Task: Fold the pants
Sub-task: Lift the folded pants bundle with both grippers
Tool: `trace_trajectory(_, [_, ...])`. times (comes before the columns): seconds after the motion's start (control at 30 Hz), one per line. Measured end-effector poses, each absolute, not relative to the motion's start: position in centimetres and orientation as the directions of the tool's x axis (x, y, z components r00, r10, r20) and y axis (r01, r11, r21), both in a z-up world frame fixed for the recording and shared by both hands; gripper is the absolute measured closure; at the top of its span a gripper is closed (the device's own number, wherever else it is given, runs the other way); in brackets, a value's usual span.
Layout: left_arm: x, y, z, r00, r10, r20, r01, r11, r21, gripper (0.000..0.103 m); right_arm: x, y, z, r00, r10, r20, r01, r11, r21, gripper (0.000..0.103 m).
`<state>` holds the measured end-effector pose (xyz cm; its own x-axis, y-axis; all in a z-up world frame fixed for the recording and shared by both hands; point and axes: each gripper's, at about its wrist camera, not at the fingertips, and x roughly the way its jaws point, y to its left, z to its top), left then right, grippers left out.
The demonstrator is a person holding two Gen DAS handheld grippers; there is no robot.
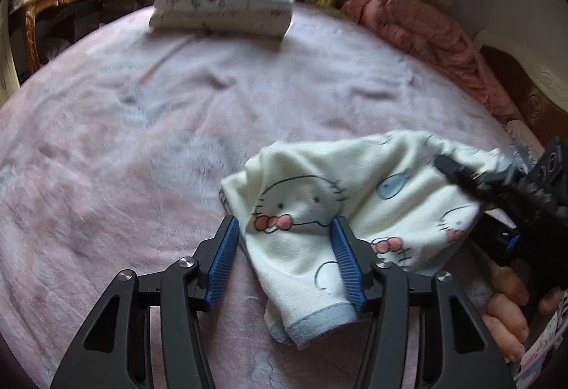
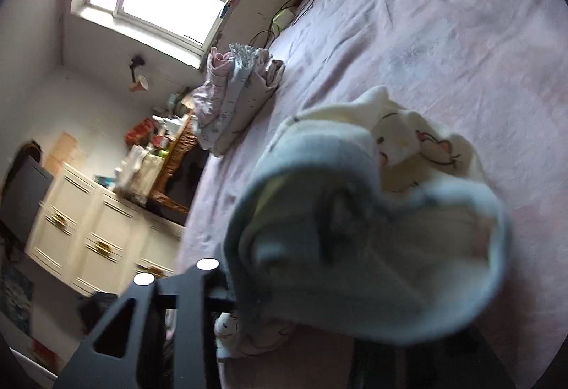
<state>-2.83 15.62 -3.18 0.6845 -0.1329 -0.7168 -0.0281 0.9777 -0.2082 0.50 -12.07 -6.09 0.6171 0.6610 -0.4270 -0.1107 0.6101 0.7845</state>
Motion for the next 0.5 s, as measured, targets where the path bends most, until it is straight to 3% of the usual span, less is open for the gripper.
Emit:
trace_trajectory(0.03, [-3.6,15.6,-2.5,0.712,-0.137,-0.688,-0.013,0.978,-0.209,0.051,0.2,-12.0,-5.6,0.628,0.652,-0.425,-0.123,0.622,0.773,0.081])
trace_trajectory(0.17, [-7.9,15.7,-1.0,0.749,-0.204,-0.630,-0.007,0.949,-0.315,0.040,-1.4,-12.3,-4.2,0.654,0.604,-0.454,-0.160,0.698,0.698,0.084])
trace_trajectory(0.33, [-10.5,15.2,-5.0,0.670,-0.406,-0.622,-0.090,0.787,-0.611,0.041,-2.7,-13.3,-3.7,0.679,0.561,-0.474,-0.137,0.731,0.669,0.084])
trace_trajectory(0.5, [-10.4,13.5,-5.1,0.730,-0.457,-0.508,-0.042,0.712,-0.701,0.041,-3.9,-14.9,-4.4,0.667,0.568,-0.483,-0.121,0.722,0.681,0.085])
